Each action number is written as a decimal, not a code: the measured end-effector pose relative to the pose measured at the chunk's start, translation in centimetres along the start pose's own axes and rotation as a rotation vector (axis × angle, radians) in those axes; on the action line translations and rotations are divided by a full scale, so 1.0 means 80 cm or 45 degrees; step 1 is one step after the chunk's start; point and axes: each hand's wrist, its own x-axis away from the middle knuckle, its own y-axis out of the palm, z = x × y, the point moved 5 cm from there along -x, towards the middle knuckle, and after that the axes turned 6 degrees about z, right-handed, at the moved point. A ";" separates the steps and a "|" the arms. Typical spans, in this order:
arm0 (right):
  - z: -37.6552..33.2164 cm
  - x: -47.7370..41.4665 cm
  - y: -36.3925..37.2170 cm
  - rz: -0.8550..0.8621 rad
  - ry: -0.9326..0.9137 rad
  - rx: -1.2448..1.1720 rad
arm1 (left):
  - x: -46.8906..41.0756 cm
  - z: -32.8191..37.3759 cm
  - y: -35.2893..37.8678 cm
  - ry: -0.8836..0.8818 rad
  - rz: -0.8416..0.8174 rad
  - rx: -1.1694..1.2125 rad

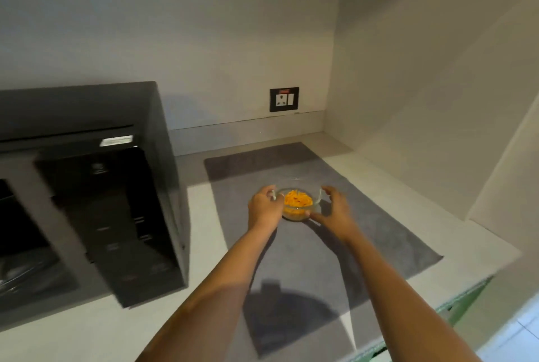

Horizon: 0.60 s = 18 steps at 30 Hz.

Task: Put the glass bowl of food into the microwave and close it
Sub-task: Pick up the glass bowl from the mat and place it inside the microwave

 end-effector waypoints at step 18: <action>0.057 -0.052 0.047 -0.428 0.020 -0.224 | -0.071 -0.042 0.087 -0.345 -0.143 0.560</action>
